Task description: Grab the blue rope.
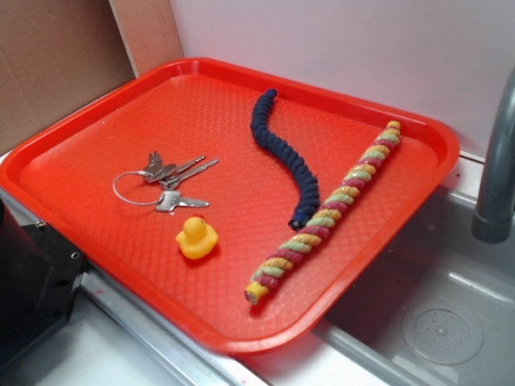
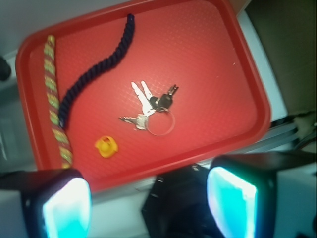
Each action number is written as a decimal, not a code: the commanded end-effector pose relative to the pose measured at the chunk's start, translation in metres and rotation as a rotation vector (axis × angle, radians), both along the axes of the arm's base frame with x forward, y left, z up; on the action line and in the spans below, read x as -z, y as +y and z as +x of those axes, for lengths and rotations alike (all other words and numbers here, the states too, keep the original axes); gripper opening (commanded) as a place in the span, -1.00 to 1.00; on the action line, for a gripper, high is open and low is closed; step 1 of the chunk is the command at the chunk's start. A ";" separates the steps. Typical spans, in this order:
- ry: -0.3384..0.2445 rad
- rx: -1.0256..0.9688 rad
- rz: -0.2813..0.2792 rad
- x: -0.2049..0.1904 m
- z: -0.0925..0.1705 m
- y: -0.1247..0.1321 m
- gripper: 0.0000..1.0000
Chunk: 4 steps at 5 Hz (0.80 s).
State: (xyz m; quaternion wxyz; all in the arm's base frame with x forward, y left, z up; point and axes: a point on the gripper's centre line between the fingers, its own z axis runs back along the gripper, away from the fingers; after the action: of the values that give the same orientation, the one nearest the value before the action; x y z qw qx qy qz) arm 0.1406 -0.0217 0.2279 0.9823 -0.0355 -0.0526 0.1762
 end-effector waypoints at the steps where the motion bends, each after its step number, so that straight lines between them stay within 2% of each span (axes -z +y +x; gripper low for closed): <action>1: -0.067 -0.351 -0.093 0.028 0.043 -0.020 1.00; 2: -0.031 -0.418 -0.131 0.049 0.067 -0.033 1.00; 3: 0.000 -0.504 -0.128 0.070 0.086 -0.039 1.00; 4: -0.002 -0.571 -0.099 0.095 0.101 -0.047 1.00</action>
State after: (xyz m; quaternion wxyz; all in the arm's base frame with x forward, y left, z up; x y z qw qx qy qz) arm 0.2387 -0.0703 0.1226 0.8887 -0.0526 -0.0382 0.4539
